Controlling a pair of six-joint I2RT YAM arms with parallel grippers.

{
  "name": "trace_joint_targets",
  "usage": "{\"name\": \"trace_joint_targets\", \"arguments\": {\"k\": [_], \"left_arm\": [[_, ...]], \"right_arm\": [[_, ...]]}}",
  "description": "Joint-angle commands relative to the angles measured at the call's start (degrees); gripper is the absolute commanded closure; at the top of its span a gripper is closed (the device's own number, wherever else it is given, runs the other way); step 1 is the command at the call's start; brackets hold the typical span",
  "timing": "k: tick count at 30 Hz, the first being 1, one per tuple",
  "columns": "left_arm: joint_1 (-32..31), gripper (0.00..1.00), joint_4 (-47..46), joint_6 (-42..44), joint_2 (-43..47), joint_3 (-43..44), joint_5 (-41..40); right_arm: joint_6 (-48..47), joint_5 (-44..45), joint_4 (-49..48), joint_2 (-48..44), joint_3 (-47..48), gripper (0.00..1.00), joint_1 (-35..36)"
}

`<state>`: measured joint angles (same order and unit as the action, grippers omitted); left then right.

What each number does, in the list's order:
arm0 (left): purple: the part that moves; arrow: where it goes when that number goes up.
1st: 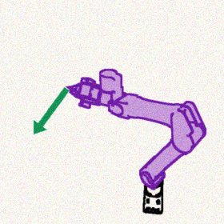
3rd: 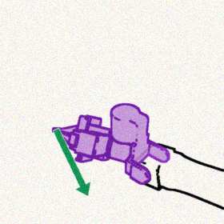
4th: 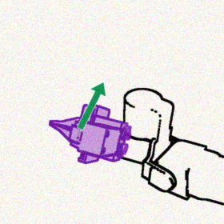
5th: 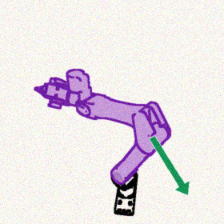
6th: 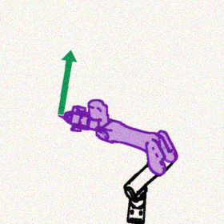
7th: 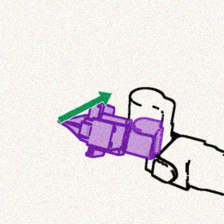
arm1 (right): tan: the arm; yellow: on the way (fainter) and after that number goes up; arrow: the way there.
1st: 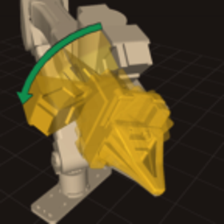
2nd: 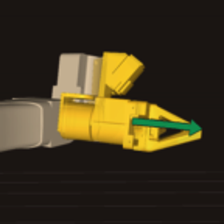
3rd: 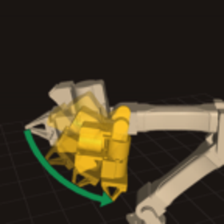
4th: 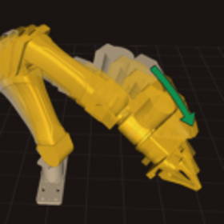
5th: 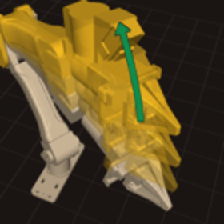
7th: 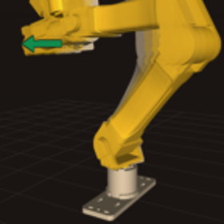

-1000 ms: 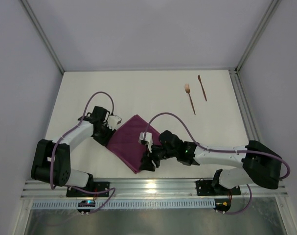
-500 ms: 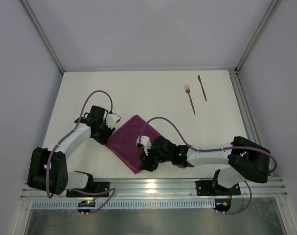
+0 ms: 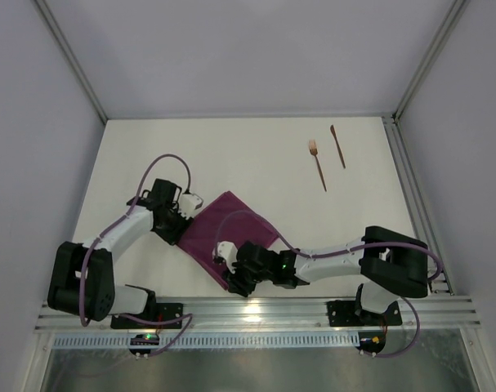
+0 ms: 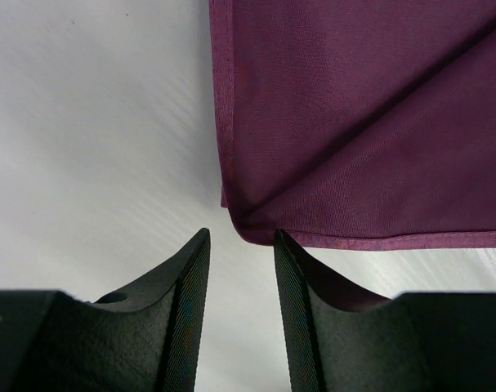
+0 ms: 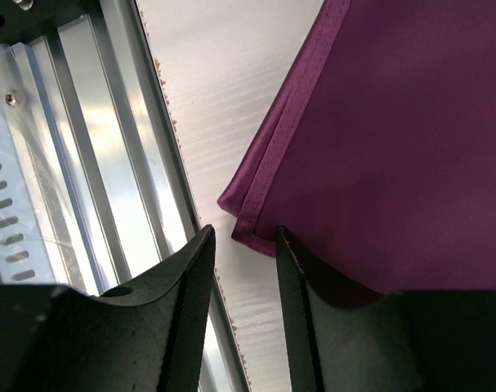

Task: Fold the napkin into a case and place the utensils inside
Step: Smooth out the upper triangle-folded napkin at the center of the board.

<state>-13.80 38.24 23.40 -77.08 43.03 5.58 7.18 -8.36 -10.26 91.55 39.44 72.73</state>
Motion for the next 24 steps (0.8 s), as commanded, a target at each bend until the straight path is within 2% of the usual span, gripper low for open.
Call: {"name": "trace_joint_targets", "arguments": {"k": [1, 3, 7, 10, 12, 18, 24], "left_arm": [[-0.2, 0.61, -2.8, 1.3, -1.3, -0.7, -0.3], [-0.2, 0.63, -3.5, 1.3, -1.8, -0.9, -1.4], [-0.2, 0.69, -5.5, 1.2, -3.0, -1.5, -2.9], [-0.1, 0.74, -6.2, 0.9, -3.1, -1.6, -3.2], [-0.2, 0.77, -6.5, 0.8, -2.5, -1.7, -2.9], [-0.1, 0.75, -5.8, 0.4, -1.1, -1.0, -1.9], [-0.1, 0.69, -4.0, -0.1, 1.0, -0.3, -0.8]], "right_arm": [[-1.4, 4.0, -0.1, 1.2, 3.0, 0.61, 0.7], [-1.3, 4.2, 0.3, 1.7, 3.3, 0.63, 0.7], [-1.6, 4.1, 0.6, 1.9, 3.2, 0.74, 0.7], [-1.8, 4.1, 0.5, 2.1, 3.4, 0.77, 0.6], [-1.9, 3.9, 0.5, 2.2, 3.5, 0.84, 0.6], [-2.3, 2.4, 0.9, 2.1, 4.2, 0.96, 0.7], [-1.6, -0.7, 0.9, 0.8, 5.5, 0.96, 0.9]]}}
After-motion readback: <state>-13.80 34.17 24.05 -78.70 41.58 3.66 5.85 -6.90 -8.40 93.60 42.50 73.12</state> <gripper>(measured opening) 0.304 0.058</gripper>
